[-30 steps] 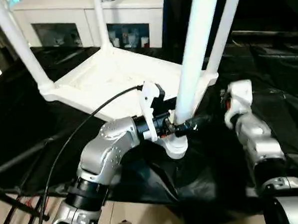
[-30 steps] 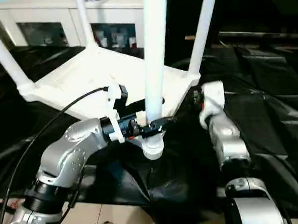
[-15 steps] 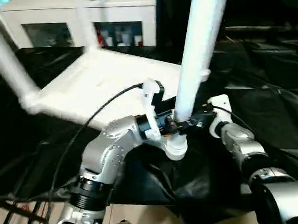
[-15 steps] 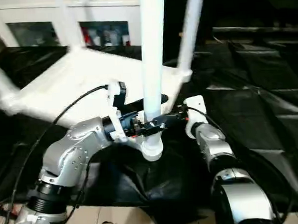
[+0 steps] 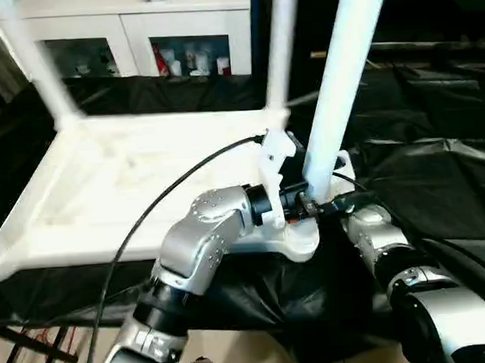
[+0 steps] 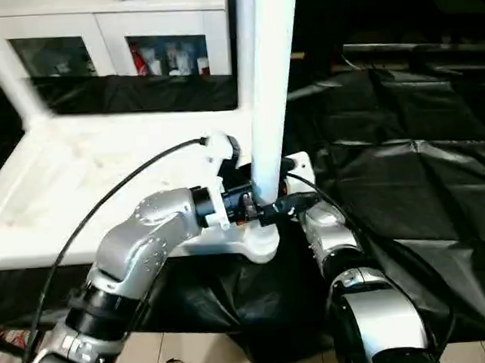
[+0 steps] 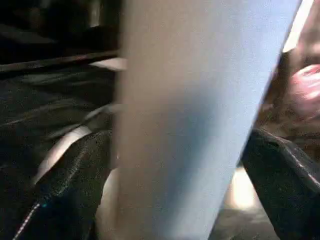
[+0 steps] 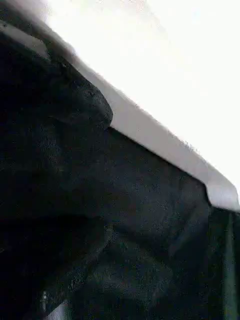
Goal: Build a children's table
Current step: Rotate table base
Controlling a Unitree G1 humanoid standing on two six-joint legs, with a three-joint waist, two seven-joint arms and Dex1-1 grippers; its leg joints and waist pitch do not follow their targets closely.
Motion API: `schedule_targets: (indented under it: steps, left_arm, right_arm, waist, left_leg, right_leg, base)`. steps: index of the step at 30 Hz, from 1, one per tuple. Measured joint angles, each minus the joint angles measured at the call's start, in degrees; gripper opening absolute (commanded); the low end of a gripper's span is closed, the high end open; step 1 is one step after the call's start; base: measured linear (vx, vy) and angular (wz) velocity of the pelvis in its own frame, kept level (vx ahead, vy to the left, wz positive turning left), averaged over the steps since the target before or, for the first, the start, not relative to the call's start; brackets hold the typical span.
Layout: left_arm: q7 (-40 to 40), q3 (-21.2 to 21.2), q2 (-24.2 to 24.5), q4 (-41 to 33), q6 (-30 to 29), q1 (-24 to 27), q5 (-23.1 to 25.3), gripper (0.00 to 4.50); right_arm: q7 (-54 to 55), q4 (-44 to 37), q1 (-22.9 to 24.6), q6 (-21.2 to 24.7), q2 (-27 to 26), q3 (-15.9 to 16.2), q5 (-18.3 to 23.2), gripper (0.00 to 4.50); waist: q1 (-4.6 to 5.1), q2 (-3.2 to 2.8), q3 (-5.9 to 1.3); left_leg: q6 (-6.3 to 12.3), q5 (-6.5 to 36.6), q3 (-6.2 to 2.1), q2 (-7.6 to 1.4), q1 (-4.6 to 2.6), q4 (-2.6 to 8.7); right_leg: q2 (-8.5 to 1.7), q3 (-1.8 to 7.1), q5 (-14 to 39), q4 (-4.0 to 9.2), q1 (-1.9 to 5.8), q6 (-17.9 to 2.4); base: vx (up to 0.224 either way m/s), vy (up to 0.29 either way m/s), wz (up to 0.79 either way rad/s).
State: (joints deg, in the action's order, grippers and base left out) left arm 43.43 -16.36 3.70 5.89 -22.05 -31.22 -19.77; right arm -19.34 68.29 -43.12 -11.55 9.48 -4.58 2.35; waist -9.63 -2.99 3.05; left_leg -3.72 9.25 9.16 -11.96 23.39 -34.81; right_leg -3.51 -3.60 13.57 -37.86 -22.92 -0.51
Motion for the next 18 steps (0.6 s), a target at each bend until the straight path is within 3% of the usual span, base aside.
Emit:
schedule_targets:
  steps: [6,10,11,14,18]
  left_arm:
    - [4.6,-0.6,7.2,0.0,1.8,2.1,2.7,4.46]
    - [10.8,-2.7,15.0,1.0,3.5,3.2,5.3,4.46]
    - [12.1,-3.0,16.4,2.1,3.7,3.3,6.0,4.29]
    - [13.9,-4.3,17.5,7.1,5.7,2.3,8.2,4.29]
    - [14.8,-5.5,17.8,13.6,8.7,0.5,11.1,3.8]
  right_arm:
    - [-6.0,-3.2,2.9,-1.7,2.9,-1.8,1.8,3.28]
    - [-12.1,-8.3,7.8,-2.4,6.4,0.3,1.5,3.28]
    - [-13.2,-9.6,8.6,-2.4,7.2,0.7,1.5,3.28]
    - [-19.2,-17.6,12.6,-1.0,10.4,2.1,1.6,3.28]
    - [-27.7,-29.3,17.5,3.8,15.8,4.6,1.9,3.28]
  waist:
    - [-0.39,-0.02,-0.01]
    - [-0.54,-0.07,-0.04]
    - [-0.51,-0.09,-0.04]
    - [-0.85,-0.1,-0.05]
    - [-1.57,-0.11,-0.05]
  left_leg:
    - [-0.19,0.1,0.0,0.02,-0.01,-0.15]
    - [-0.2,0.1,-0.02,0.02,-0.02,-0.21]
    - [-0.2,0.1,-0.01,0.02,-0.01,-0.23]
    - [-0.2,0.1,0.0,0.04,-0.03,-0.28]
    - [-0.2,0.1,0.01,0.05,-0.09,-0.31]
  right_leg:
    - [-0.05,0.0,0.0,-0.14,0.02,0.0]
    - [-0.05,0.0,0.0,-0.18,0.03,0.0]
    - [-0.05,0.02,-0.1,-0.18,0.03,0.0]
    - [-0.07,0.05,-0.1,-0.16,0.09,0.1]
    - [-0.07,0.13,-0.2,-0.13,0.11,0.1]
  base:
    - [0.0,0.0,0.0]
    - [0.0,0.0,0.0]
    - [0.0,0.0,0.0]
    - [0.0,0.0,0.0]
    - [0.0,0.0,0.0]
